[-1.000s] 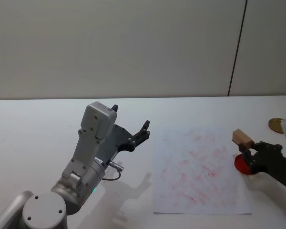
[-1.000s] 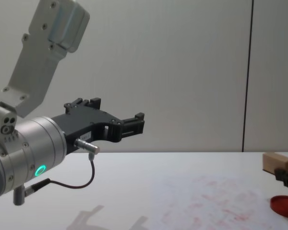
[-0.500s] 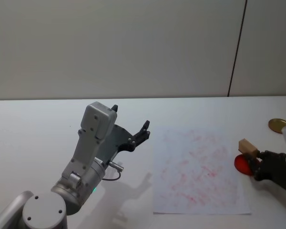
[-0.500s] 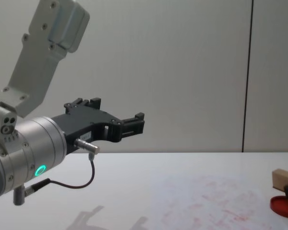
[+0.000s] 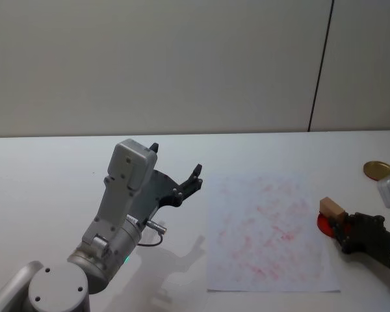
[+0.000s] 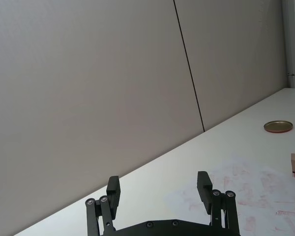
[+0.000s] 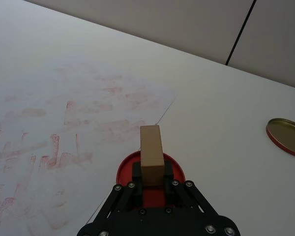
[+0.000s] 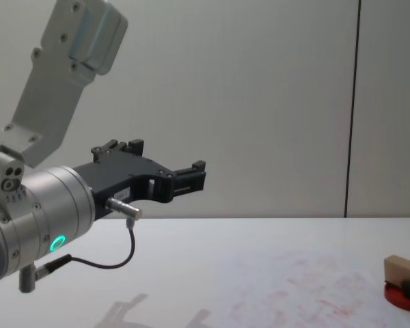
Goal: Use the one hand to pick up the stamp and affix it onto the A4 paper.
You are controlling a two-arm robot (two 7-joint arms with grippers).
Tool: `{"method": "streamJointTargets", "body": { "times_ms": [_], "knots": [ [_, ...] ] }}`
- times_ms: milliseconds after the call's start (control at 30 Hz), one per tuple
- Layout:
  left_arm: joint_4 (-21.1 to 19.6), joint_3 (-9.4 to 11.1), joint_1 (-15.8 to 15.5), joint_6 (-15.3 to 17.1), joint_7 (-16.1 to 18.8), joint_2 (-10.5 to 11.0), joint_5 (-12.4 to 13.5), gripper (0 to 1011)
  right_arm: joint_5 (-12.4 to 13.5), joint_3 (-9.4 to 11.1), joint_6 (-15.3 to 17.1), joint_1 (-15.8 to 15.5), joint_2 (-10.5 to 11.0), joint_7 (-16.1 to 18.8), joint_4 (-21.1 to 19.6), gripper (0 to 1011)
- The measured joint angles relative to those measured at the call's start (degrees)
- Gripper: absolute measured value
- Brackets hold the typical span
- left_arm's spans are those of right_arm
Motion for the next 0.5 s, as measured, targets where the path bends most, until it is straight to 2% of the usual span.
{"method": "streamJointTargets", "body": {
  "times_ms": [333,467,500],
  "knots": [
    [0.0,0.0,0.0,0.0,0.0,0.0,0.0,993,0.1,-0.2,0.5,-1.0,0.2,-0.4,-0.8,221],
    [0.0,0.0,0.0,0.0,0.0,0.0,0.0,993,0.0,-0.2,0.6,-1.3,0.3,-0.8,-1.1,296],
    [0.0,0.0,0.0,0.0,0.0,0.0,0.0,993,-0.1,-0.2,0.6,-1.4,0.3,-0.9,-1.2,355]
  ]
}}
